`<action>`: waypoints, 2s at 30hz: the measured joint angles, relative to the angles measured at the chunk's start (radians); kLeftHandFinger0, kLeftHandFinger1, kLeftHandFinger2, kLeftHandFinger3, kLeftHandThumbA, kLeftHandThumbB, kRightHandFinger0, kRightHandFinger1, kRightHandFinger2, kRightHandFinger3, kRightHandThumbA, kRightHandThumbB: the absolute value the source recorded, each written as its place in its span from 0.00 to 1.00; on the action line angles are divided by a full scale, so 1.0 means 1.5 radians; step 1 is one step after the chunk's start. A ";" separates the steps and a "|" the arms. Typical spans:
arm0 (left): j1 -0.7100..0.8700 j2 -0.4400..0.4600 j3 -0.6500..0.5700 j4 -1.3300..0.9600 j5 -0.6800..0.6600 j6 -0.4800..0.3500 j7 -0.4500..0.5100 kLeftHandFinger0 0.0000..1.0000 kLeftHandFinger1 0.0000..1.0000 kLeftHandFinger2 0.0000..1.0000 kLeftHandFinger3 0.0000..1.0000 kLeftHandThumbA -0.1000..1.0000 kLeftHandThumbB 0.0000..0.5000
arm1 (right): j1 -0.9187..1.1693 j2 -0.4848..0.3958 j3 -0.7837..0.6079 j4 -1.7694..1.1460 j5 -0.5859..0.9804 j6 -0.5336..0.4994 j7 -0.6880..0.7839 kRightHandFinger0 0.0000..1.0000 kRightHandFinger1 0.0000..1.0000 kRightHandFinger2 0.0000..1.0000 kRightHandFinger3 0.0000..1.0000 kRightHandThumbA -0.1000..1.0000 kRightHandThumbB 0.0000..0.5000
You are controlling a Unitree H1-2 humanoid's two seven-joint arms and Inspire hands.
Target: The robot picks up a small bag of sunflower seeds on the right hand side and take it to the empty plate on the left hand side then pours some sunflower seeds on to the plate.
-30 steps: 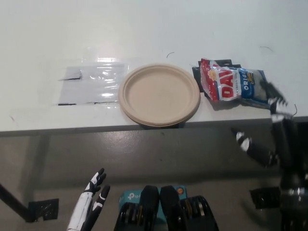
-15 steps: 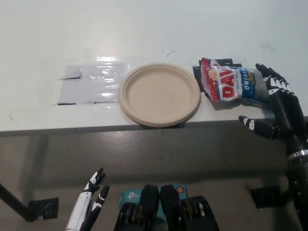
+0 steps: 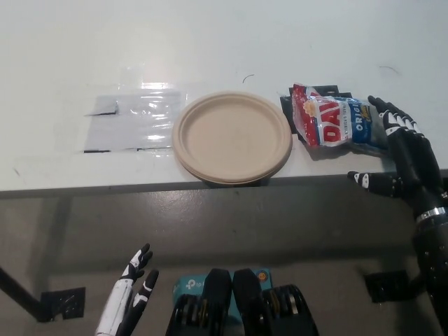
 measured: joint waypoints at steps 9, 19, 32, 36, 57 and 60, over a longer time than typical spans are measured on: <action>0.000 0.000 0.000 0.000 0.002 0.000 0.000 1.00 1.00 1.00 1.00 1.00 0.00 | -0.017 0.000 -0.005 0.000 0.014 0.000 0.000 1.00 1.00 1.00 1.00 1.00 0.70; 0.000 0.000 0.001 0.000 0.004 0.000 0.000 1.00 1.00 1.00 1.00 1.00 0.01 | -0.029 0.001 -0.002 0.010 0.016 0.000 -0.002 1.00 1.00 1.00 1.00 1.00 0.68; -0.001 0.000 0.003 0.000 0.004 0.000 0.000 1.00 1.00 1.00 1.00 1.00 0.01 | -0.068 0.002 0.009 0.095 0.007 0.000 -0.014 1.00 1.00 1.00 1.00 0.98 0.69; -0.001 0.000 0.004 0.000 0.004 0.000 0.000 1.00 1.00 1.00 1.00 1.00 0.00 | -0.080 0.002 0.012 0.121 0.005 -0.003 -0.018 1.00 1.00 1.00 1.00 0.97 0.70; -0.001 0.000 0.007 0.000 0.004 -0.001 0.000 1.00 1.00 1.00 1.00 1.00 0.02 | -0.111 0.004 0.041 0.195 -0.012 -0.008 -0.060 1.00 1.00 1.00 1.00 0.95 0.71; -0.001 0.000 0.007 0.000 0.004 -0.001 0.000 1.00 1.00 1.00 1.00 1.00 0.02 | -0.113 0.004 0.042 0.212 -0.013 -0.008 -0.066 1.00 1.00 1.00 1.00 0.95 0.72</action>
